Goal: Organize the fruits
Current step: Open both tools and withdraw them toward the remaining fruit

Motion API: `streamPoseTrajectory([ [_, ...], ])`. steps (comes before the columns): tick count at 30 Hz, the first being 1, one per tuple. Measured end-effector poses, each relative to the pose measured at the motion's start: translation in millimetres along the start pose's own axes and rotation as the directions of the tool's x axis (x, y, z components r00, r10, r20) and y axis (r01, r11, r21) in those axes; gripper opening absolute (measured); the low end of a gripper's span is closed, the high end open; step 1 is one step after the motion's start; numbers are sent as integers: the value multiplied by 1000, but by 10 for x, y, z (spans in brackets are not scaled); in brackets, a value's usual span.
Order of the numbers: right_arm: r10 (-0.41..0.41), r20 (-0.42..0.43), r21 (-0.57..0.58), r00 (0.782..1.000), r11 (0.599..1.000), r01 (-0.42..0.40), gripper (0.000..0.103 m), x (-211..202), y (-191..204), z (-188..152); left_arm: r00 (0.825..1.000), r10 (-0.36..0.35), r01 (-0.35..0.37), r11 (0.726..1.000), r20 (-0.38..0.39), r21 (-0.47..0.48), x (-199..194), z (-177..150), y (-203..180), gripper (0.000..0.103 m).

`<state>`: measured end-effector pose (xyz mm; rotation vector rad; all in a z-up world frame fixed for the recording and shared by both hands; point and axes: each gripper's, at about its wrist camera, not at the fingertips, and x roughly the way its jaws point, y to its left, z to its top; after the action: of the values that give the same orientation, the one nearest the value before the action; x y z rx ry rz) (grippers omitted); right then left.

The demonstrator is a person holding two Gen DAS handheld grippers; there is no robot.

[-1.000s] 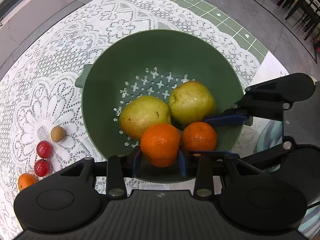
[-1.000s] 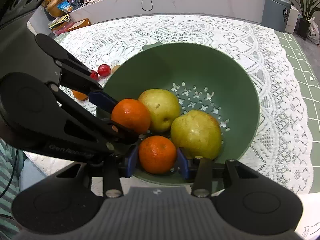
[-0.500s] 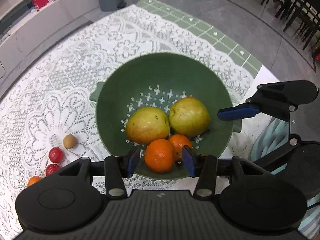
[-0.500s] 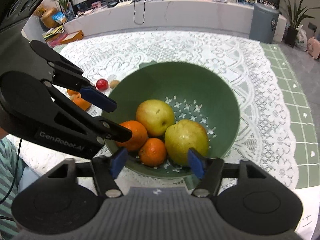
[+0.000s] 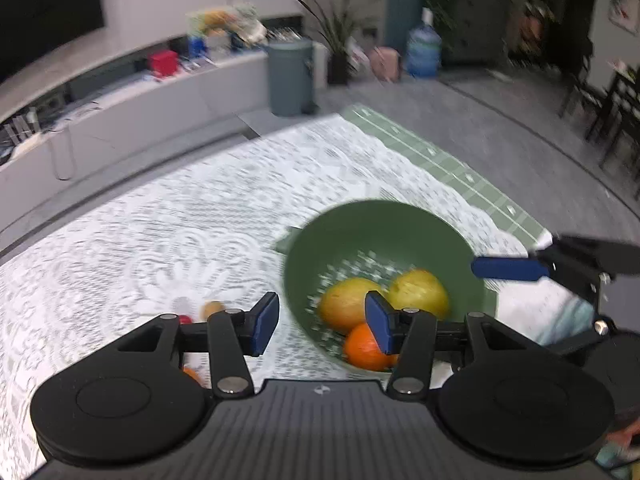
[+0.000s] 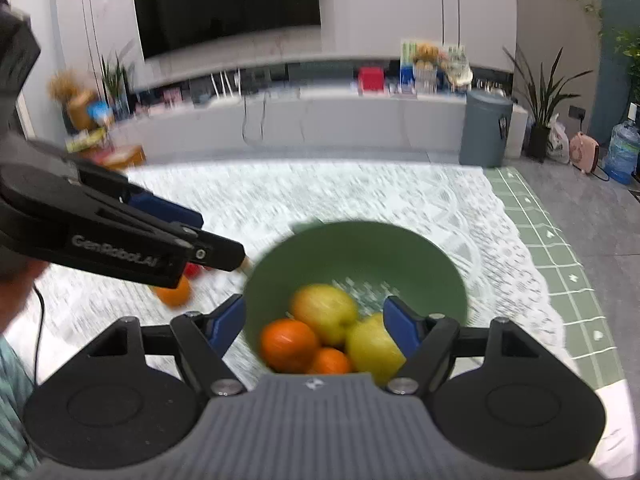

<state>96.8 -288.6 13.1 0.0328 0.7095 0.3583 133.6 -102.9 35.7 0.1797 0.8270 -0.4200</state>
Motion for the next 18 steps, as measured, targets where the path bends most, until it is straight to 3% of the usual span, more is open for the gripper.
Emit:
streamPoseTrajectory([
  [8, 12, 143, -7, 990, 1000, -11, 75, 23, 486, -166, 988, 111, -96, 986, 109, -134, -307, -372, 452, 59],
  [18, -5, 235, -33, 972, 999, 13, 76, 261, 972, -361, 948, 254, -208, 951, 194, -229, -530, -1003, 850, 59],
])
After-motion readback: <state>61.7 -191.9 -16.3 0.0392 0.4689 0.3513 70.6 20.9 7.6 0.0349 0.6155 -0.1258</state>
